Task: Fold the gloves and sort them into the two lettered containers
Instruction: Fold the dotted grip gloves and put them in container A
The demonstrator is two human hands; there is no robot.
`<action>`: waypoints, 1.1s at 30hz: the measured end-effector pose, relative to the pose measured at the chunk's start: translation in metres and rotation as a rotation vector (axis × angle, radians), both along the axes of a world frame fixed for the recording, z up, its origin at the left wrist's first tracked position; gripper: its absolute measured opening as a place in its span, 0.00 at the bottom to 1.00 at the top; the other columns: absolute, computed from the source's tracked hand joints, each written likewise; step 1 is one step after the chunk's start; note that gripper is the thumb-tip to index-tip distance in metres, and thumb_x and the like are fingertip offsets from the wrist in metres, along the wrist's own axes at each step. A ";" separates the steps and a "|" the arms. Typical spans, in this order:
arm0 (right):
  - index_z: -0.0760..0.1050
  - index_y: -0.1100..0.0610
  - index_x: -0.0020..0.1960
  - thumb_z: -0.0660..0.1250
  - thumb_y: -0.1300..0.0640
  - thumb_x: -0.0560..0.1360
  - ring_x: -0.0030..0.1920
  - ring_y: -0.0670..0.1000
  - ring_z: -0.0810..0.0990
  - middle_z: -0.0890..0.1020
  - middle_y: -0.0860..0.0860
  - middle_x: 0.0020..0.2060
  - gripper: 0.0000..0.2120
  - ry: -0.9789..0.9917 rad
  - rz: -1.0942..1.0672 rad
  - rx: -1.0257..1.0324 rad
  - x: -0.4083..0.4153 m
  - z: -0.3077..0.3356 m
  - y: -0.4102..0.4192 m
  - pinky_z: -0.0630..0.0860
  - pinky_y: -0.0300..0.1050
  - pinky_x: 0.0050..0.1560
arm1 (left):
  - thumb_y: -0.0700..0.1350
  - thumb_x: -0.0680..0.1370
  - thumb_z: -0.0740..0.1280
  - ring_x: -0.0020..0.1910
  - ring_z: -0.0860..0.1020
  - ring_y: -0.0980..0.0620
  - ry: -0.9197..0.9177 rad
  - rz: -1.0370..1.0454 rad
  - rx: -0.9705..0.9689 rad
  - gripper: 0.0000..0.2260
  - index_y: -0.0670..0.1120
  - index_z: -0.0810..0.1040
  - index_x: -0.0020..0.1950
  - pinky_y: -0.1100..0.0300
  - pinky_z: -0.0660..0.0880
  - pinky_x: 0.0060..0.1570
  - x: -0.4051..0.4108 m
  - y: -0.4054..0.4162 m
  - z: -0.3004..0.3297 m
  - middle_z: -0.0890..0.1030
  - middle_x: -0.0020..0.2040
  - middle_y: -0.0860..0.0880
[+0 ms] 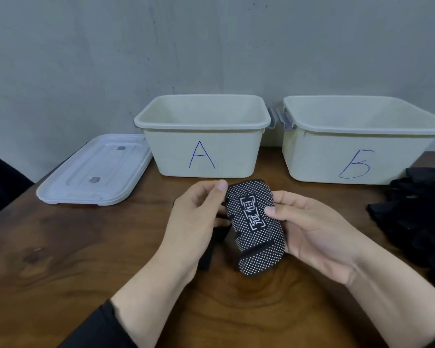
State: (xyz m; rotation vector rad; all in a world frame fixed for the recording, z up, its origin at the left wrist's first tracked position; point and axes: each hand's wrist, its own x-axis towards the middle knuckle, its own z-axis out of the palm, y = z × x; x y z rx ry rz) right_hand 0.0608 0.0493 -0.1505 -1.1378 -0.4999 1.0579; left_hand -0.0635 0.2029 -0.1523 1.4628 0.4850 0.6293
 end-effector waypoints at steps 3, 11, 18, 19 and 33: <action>0.76 0.64 0.66 0.64 0.62 0.80 0.63 0.63 0.80 0.81 0.63 0.62 0.16 -0.034 -0.069 -0.013 0.004 0.012 -0.004 0.73 0.62 0.68 | 0.51 0.80 0.65 0.45 0.82 0.56 -0.021 0.165 0.177 0.07 0.53 0.83 0.50 0.55 0.79 0.47 -0.003 0.013 0.007 0.84 0.45 0.55; 0.75 0.66 0.67 0.64 0.60 0.80 0.65 0.66 0.78 0.82 0.63 0.62 0.18 -0.308 -0.181 -0.018 0.046 0.107 0.021 0.72 0.68 0.68 | 0.47 0.82 0.64 0.55 0.75 0.61 0.012 0.362 0.916 0.07 0.51 0.82 0.54 0.67 0.69 0.53 0.004 0.105 0.049 0.80 0.52 0.59; 0.72 0.70 0.68 0.64 0.64 0.80 0.50 0.56 0.85 0.83 0.62 0.59 0.18 -0.367 -0.260 -0.038 0.085 0.172 0.102 0.84 0.52 0.44 | 0.48 0.80 0.65 0.55 0.77 0.53 0.143 0.303 1.166 0.11 0.47 0.84 0.56 0.58 0.72 0.55 0.026 0.168 0.067 0.82 0.56 0.51; 0.72 0.70 0.67 0.64 0.64 0.80 0.51 0.57 0.85 0.83 0.63 0.59 0.17 -0.357 -0.272 -0.056 0.090 0.174 0.115 0.85 0.52 0.46 | 0.46 0.81 0.67 0.54 0.78 0.52 0.153 0.288 1.182 0.08 0.46 0.84 0.55 0.60 0.72 0.54 0.028 0.175 0.068 0.82 0.55 0.51; 0.75 0.66 0.57 0.65 0.64 0.81 0.51 0.60 0.84 0.83 0.61 0.51 0.06 -0.195 -0.170 -0.402 0.101 0.105 0.276 0.83 0.58 0.50 | 0.56 0.79 0.65 0.64 0.71 0.61 0.305 0.101 0.977 0.21 0.60 0.69 0.72 0.66 0.66 0.58 0.017 0.211 0.078 0.72 0.68 0.63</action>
